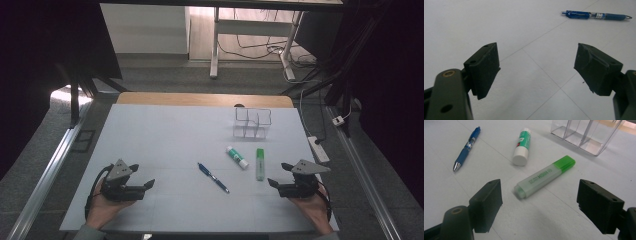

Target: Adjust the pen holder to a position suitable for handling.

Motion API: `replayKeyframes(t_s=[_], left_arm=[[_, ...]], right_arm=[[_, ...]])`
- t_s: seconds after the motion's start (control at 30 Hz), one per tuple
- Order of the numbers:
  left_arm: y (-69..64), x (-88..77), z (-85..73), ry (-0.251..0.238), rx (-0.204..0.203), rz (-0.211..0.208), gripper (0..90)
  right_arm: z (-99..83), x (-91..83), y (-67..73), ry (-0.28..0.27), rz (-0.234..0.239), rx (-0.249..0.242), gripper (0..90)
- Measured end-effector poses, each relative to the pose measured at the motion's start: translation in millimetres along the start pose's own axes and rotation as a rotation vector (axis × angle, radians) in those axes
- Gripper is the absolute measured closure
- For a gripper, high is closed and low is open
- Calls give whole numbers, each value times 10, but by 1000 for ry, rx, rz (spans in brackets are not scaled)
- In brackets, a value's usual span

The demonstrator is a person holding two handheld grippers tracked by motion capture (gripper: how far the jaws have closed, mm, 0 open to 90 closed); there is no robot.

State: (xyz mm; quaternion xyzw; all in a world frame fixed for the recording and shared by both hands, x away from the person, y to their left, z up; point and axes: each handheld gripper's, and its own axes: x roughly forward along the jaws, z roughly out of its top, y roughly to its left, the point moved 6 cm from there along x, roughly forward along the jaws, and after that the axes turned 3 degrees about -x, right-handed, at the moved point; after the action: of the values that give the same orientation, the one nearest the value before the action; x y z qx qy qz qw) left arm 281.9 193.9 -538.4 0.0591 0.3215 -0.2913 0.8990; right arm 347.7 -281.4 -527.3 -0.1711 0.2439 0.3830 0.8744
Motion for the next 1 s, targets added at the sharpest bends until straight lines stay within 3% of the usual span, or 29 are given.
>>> replayKeyframes(t_s=[0.6, 1.0], left_arm=[[37, -70, -51, -18, -18, -3, 209], [34, -77, -69, -21, -17, 7, 211]], right_arm=[[41, 42, 19, -2, 4, 1, 246], [162, 124, -67, -7, 3, 31, 270]])
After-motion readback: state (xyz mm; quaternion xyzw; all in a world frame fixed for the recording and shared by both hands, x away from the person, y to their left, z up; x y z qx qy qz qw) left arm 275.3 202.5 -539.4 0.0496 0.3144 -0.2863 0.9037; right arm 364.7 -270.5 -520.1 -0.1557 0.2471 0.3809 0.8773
